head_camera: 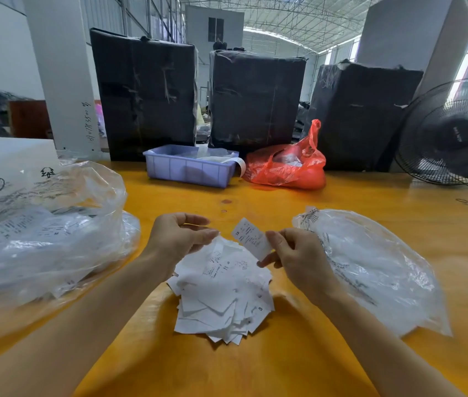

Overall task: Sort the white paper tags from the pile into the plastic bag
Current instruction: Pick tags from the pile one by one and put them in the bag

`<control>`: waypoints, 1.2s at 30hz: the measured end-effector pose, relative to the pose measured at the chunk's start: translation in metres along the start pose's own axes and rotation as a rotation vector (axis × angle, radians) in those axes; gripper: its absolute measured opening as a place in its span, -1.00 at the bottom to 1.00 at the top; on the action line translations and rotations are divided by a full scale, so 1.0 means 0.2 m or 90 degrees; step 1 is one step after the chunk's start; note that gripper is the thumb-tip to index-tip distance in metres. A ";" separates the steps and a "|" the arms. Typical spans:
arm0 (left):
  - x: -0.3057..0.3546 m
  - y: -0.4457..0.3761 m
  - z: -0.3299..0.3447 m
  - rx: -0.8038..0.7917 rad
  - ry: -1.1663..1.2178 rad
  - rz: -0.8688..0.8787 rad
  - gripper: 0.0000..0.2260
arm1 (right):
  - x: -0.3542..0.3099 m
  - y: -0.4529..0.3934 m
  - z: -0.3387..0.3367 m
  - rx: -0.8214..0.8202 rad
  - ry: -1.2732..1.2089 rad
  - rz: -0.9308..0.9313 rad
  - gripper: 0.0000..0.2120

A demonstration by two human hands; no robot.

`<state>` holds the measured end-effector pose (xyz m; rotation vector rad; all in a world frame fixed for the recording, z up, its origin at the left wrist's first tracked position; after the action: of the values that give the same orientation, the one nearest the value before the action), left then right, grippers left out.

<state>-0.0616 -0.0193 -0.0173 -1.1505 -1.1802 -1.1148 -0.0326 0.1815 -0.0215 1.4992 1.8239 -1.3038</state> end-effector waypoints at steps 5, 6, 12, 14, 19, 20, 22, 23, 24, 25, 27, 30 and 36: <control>0.00 0.00 0.01 -0.034 -0.035 -0.018 -0.77 | 0.02 0.00 -0.01 -0.031 -0.181 0.087 -0.78; 0.00 0.01 0.02 -0.050 -0.050 -0.026 -0.77 | 0.02 -0.01 -0.01 -0.033 -0.193 0.092 -0.78; 0.01 0.06 0.07 -0.209 -0.028 -0.150 -0.58 | 0.00 0.00 0.00 -0.035 -0.076 0.000 -0.81; 0.01 0.06 0.07 -0.219 -0.049 -0.152 -0.59 | -0.02 0.00 0.00 -0.017 0.035 -0.064 -0.82; -0.01 0.06 0.08 -0.191 -0.040 -0.135 -0.77 | -0.02 0.00 0.00 -0.003 0.020 -0.075 -0.83; -0.01 0.05 0.08 -0.176 -0.020 -0.128 -0.82 | -0.02 0.00 0.00 -0.024 -0.068 -0.033 -0.83; -0.02 0.05 0.09 -0.151 0.019 -0.106 -0.86 | -0.01 0.00 0.02 -0.092 -0.202 0.069 -0.61; -0.02 0.05 0.09 -0.145 0.030 -0.093 -0.86 | 0.00 0.00 0.03 -0.120 -0.216 0.099 -0.55; -0.02 0.05 0.10 -0.144 0.035 -0.082 -0.85 | 0.01 0.01 0.04 -0.127 -0.225 0.115 -0.57; -0.02 0.06 0.10 -0.150 0.037 -0.073 -0.85 | 0.01 0.01 0.04 -0.116 -0.240 0.125 -0.62; -0.03 0.06 0.11 -0.158 0.023 -0.060 -0.88 | 0.01 0.00 0.03 -0.068 -0.337 0.156 -0.65; -0.05 0.07 0.12 -0.131 -0.025 -0.029 -0.87 | 0.00 0.00 0.00 0.004 -0.419 0.160 -0.77; -0.08 0.07 0.13 -0.130 -0.032 -0.016 -0.77 | -0.01 0.00 0.00 0.036 -0.384 0.142 -0.94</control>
<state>-0.0514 0.0081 -0.0339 -1.3296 -1.1417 -1.2535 -0.0312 0.1800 -0.0197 1.1244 1.2105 -1.4946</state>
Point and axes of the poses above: each hand's wrist, its own y-axis away from the middle knuckle, its own z-axis out of the palm, x = y × z, the point moved 3 cm from there along -y, towards the middle knuckle, and after that the axes turned 1 degree about y, right-handed, at the moved point
